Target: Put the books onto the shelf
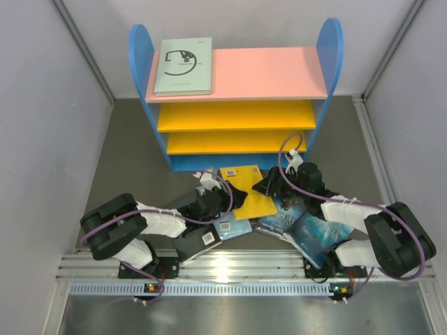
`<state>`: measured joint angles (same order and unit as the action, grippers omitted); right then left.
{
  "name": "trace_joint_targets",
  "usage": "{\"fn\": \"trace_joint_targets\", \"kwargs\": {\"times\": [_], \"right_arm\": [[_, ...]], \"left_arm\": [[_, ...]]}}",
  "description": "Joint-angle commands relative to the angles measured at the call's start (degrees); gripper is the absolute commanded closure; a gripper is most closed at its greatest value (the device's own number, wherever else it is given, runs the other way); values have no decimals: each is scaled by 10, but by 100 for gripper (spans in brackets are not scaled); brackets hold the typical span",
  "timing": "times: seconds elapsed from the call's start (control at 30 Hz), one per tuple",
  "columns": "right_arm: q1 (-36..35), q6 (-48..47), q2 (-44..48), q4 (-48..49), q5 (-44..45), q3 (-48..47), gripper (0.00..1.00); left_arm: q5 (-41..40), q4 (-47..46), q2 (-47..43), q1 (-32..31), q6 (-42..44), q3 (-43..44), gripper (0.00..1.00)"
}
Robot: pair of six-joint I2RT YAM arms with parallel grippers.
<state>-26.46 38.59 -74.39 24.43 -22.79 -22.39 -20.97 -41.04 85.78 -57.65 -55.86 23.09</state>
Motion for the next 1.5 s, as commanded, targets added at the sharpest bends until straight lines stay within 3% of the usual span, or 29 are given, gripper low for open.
{"fn": "trace_joint_targets", "kwargs": {"times": [0.0,0.07,0.13,0.17,0.33,0.47,0.8,1.03,1.27,1.47], "right_arm": [[-8,3,6,-82,-31,46,11],[-8,4,7,-77,-29,62,12],[-7,9,7,-72,-31,71,11],[-8,10,9,-67,-31,79,11],[-8,25,56,-75,-27,103,10],[-15,67,150,-64,-30,147,7],[-36,150,404,-141,-39,188,0],[-77,222,447,-64,-45,217,0],[-187,254,391,9,41,215,0],[-246,255,372,9,98,203,0]], "left_arm": [[92,69,26,-4,-16,-35,49],[89,68,22,-4,-18,-39,68],[88,69,19,-4,-18,-40,95],[89,68,19,-4,-17,-40,100],[112,32,-9,-4,-11,-67,100],[117,18,-78,-4,-12,-103,100],[113,110,-362,-5,8,-148,100],[140,97,-424,-5,-2,-154,100],[165,40,-434,-5,-32,-152,100],[152,79,-521,-5,-47,-133,100]]}}
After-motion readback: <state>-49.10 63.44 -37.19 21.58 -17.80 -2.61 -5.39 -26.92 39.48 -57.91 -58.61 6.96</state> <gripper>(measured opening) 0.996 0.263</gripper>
